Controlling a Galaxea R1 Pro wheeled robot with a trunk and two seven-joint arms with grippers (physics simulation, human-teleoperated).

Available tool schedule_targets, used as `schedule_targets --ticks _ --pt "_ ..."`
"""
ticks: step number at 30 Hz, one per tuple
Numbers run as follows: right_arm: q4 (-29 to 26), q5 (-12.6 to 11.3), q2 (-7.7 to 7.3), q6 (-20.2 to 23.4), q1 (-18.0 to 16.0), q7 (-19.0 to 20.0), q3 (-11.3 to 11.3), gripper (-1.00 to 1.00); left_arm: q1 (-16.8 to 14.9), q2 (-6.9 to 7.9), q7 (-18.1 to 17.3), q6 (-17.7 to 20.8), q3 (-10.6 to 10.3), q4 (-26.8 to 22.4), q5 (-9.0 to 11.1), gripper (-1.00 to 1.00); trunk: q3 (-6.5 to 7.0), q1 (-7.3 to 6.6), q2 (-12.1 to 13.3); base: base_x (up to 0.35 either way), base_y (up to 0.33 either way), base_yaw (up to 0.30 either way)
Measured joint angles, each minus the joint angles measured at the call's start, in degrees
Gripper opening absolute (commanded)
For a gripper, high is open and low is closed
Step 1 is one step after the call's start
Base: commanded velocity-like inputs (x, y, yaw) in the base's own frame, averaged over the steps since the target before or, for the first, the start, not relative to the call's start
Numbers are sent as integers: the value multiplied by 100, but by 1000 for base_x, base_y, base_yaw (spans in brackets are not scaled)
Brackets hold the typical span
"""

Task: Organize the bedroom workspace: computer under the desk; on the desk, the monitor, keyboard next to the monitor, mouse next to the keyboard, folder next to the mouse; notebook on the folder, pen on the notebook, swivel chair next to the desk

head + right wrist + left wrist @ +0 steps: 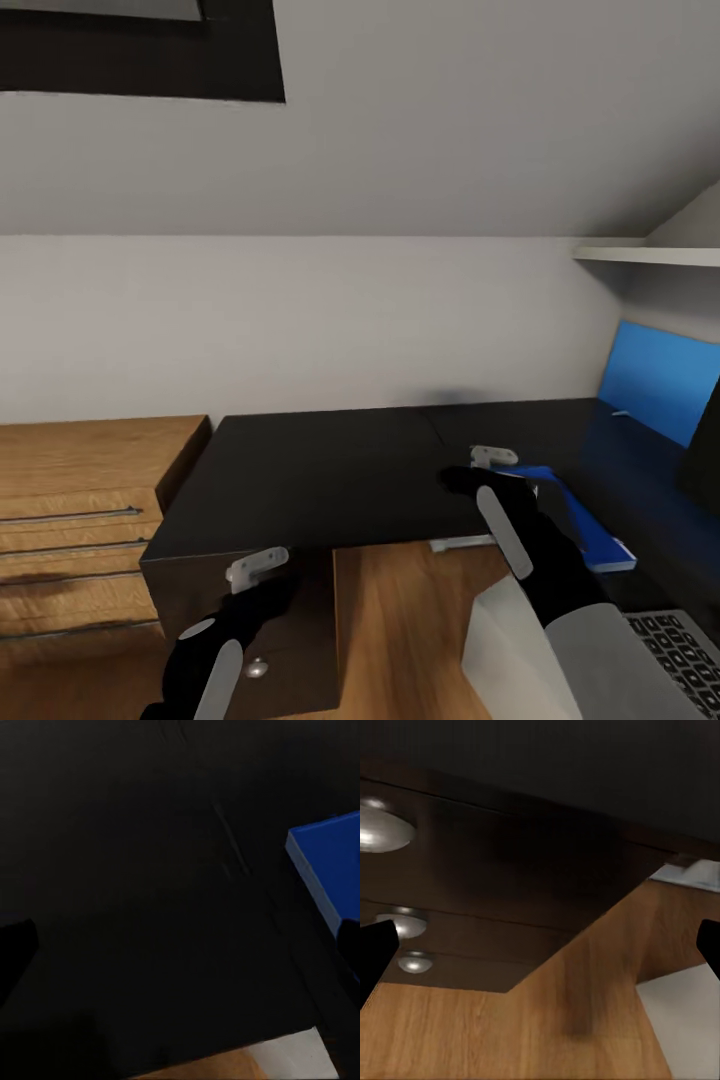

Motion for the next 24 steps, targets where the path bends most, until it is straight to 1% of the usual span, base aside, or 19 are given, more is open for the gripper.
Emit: schedule_targets --ticks 1,3,9,24 --pt "3 -7 12 -5 3 -9 120 100 0 0 0 -1 0 1 -1 100 0 0 0 0 0 266" --pt "10 -2 13 -10 4 -10 139 100 0 0 0 -1 0 2 -1 100 -1 0 0 0 0 182" --pt "20 -2 13 -28 5 -5 151 100 -1 0 1 -2 -1 3 -2 100 -4 0 0 0 0 68" --pt "30 -15 14 -53 78 18 149 100 -1 0 1 -1 0 4 -3 100 -4 0 0 0 0 6"
